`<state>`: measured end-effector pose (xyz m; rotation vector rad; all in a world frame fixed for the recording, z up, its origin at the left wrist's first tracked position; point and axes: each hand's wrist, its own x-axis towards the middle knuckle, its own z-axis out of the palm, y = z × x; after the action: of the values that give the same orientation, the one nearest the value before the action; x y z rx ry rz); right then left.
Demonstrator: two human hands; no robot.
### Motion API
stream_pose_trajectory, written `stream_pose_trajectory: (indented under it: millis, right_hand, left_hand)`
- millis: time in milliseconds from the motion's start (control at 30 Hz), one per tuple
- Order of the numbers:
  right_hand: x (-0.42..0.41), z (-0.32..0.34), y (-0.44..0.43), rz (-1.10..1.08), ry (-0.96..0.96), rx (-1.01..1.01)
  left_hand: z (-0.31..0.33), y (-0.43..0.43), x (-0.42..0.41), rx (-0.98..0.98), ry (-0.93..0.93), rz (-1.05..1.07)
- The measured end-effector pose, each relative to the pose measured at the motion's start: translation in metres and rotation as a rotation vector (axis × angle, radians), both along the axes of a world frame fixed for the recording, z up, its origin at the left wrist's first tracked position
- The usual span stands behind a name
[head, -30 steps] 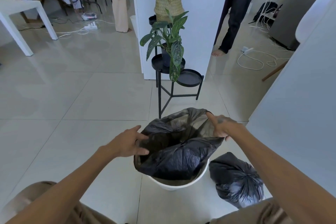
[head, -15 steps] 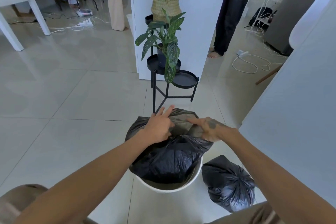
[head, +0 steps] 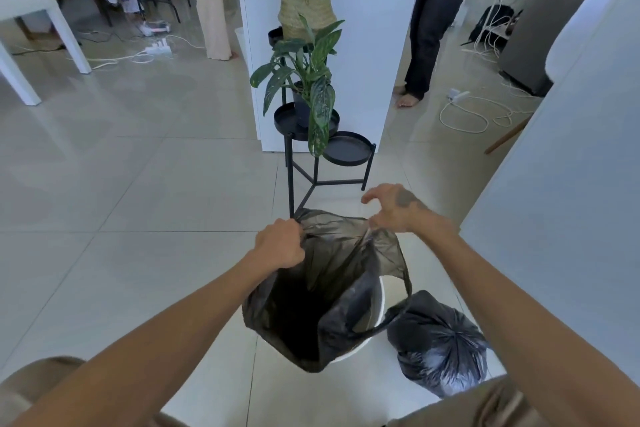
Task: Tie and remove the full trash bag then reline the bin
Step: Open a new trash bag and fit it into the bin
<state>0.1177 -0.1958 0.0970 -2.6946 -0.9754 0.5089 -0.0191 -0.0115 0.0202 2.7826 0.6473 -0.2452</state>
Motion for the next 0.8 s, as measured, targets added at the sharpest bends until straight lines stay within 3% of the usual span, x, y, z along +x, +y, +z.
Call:
stream_pose_trajectory:
  millis: [100, 267, 367, 800]
  right_hand:
    - [-0.056, -0.026, 0.015, 0.077, -0.187, 0.097]
    - [-0.107, -0.093, -0.001, 0.217, -0.315, -0.438]
    - [-0.096, -0.101, -0.02, 0.184, -0.313, -0.545]
    - [-0.077, -0.107, -0.035, 0.15, -0.168, -0.417]
  left_hand:
    - [-0.007, -0.002, -0.009, -0.105, -0.066, 0.112]
    - [-0.019, 0.005, -0.027, -0.16, -0.057, 0.129]
    - [-0.027, 0.015, -0.039, -0.129, -0.014, 0.093]
    - [-0.046, 0.024, -0.059, 0.116, 0.072, 0.017]
